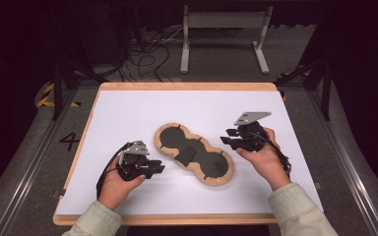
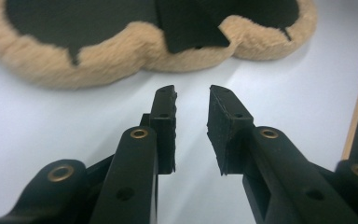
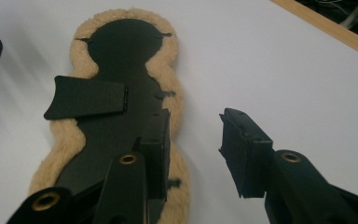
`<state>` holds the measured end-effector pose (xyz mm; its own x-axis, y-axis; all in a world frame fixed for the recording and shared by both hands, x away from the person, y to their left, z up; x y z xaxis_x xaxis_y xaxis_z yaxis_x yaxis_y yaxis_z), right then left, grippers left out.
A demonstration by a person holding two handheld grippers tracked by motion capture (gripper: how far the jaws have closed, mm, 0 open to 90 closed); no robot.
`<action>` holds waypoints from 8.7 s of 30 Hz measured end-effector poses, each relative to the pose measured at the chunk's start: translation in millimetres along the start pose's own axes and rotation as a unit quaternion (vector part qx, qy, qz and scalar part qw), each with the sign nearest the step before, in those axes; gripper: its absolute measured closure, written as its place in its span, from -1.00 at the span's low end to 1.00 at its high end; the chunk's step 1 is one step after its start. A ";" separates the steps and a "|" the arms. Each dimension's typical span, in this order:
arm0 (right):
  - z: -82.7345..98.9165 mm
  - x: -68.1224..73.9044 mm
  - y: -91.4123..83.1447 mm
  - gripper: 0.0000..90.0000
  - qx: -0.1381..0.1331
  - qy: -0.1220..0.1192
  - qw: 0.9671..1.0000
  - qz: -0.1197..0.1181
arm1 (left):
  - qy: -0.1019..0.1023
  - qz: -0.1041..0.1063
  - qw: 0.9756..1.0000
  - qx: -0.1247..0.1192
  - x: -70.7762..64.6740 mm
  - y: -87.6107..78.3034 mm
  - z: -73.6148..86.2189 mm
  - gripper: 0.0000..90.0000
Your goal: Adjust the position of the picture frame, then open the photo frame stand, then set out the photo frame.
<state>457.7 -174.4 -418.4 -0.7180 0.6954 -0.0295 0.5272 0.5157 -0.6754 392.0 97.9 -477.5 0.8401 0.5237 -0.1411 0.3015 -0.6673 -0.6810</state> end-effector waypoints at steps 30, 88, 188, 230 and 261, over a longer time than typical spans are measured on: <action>-56.3 -7.7 138.9 1.00 0.094 -0.002 0.996 0.000 | -0.088 -0.081 0.991 -0.064 33.6 -52.1 42.7 0.58; -32.3 90.3 52.7 0.95 0.015 -0.073 0.991 -0.115 | -0.057 -0.073 0.995 -0.039 46.6 -28.9 19.2 0.49; 39.7 76.7 -25.3 0.36 0.005 0.024 0.996 -0.092 | -0.082 -0.028 0.996 -0.010 32.1 -45.8 24.9 0.03; 102.9 59.9 9.9 -0.68 0.128 0.134 0.975 -0.119 | -0.119 0.078 0.989 0.052 24.9 -16.1 56.4 -0.41; 100.6 55.4 4.4 -0.16 0.129 0.201 0.965 -0.113 | -0.115 0.040 0.991 0.063 24.1 -14.6 51.8 -0.30</action>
<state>374.5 -183.9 -497.1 -0.5403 0.7443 0.3926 0.2106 0.5714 -0.7932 384.6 147.7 -508.2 0.7304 0.5876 -0.3483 0.1673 -0.6483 -0.7428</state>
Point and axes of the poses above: each handheld gripper's, and its own axes: y roughly forward along the jaws, z roughly out of its underside, x roughly to its left, the point moved 8 cm from there along y, roughly forward along the jaws, and after that the axes turned 3 degrees about y, right-handed, at the moved point
